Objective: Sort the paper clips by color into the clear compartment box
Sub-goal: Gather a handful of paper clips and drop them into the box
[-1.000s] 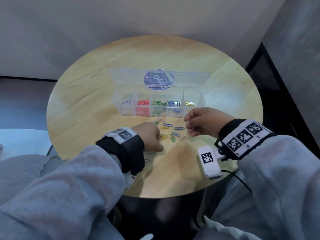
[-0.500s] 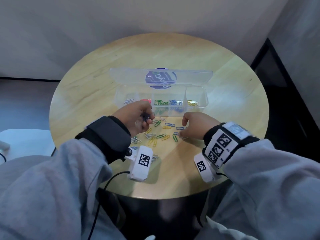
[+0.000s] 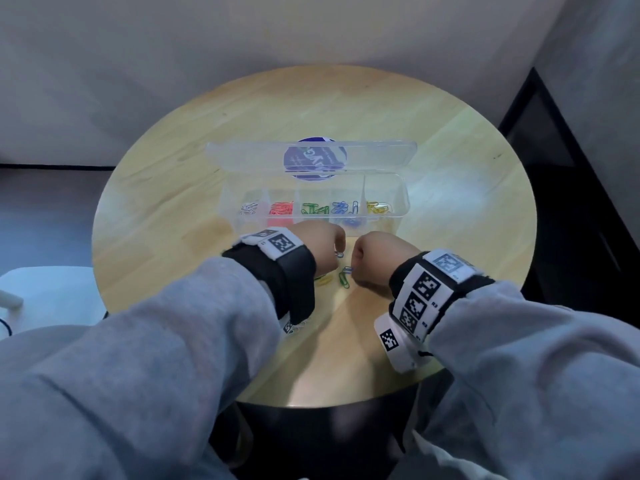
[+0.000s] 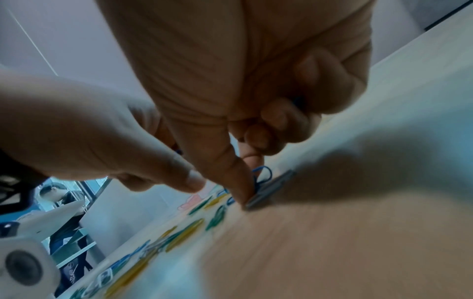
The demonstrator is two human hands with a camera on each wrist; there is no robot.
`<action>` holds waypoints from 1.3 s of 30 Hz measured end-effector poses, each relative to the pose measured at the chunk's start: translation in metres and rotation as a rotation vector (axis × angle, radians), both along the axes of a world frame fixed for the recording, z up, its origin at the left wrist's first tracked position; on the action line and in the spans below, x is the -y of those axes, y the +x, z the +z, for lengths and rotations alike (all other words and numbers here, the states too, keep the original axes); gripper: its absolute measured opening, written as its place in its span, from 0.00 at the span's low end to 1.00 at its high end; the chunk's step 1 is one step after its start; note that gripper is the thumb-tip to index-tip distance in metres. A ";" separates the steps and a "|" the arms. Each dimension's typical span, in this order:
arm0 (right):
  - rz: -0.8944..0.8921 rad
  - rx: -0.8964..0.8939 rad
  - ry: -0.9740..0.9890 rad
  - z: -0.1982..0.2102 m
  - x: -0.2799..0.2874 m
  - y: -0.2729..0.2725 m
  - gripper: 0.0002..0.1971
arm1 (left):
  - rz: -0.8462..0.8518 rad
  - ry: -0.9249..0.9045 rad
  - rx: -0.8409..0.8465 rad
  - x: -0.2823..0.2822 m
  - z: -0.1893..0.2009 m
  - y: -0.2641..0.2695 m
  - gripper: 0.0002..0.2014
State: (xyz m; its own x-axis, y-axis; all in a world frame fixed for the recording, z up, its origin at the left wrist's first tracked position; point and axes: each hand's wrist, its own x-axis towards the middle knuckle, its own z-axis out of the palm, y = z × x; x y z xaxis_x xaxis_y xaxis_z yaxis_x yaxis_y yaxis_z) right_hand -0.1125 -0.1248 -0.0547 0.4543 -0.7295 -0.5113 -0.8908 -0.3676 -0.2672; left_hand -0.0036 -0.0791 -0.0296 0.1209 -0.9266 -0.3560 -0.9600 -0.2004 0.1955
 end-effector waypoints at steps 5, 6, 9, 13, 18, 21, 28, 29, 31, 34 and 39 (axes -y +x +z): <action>0.025 -0.037 0.041 0.002 0.000 -0.007 0.03 | -0.049 0.038 0.090 0.007 -0.010 -0.002 0.13; 0.026 -0.038 0.056 0.003 0.000 -0.010 0.02 | -0.047 0.042 0.090 0.008 -0.010 -0.002 0.12; 0.007 0.003 0.127 0.010 0.003 -0.017 0.03 | -0.051 0.066 0.099 0.011 -0.011 -0.004 0.10; -0.114 0.232 0.310 0.019 0.014 -0.028 0.06 | -0.039 0.061 0.089 0.012 -0.015 0.000 0.09; -0.215 0.531 0.487 0.026 0.017 -0.032 0.10 | -0.034 0.039 0.108 0.012 -0.016 0.002 0.10; -0.236 0.624 0.601 0.026 0.014 -0.030 0.11 | -0.040 0.024 0.124 0.011 -0.016 0.004 0.10; -0.317 0.670 0.710 0.027 0.010 -0.027 0.12 | -0.060 0.062 0.208 0.009 -0.006 0.004 0.08; -0.340 0.660 0.709 0.027 0.011 -0.027 0.12 | -0.061 0.076 0.217 0.009 -0.005 0.003 0.08; -0.378 0.638 0.702 0.028 0.012 -0.027 0.12 | -0.061 0.093 0.218 0.010 -0.005 0.001 0.07; -0.405 0.614 0.716 0.028 0.013 -0.027 0.13 | -0.045 0.110 0.197 0.010 -0.006 -0.001 0.08; -0.452 0.649 0.793 0.028 0.014 -0.028 0.15 | 0.067 0.059 0.021 0.005 0.004 0.004 0.04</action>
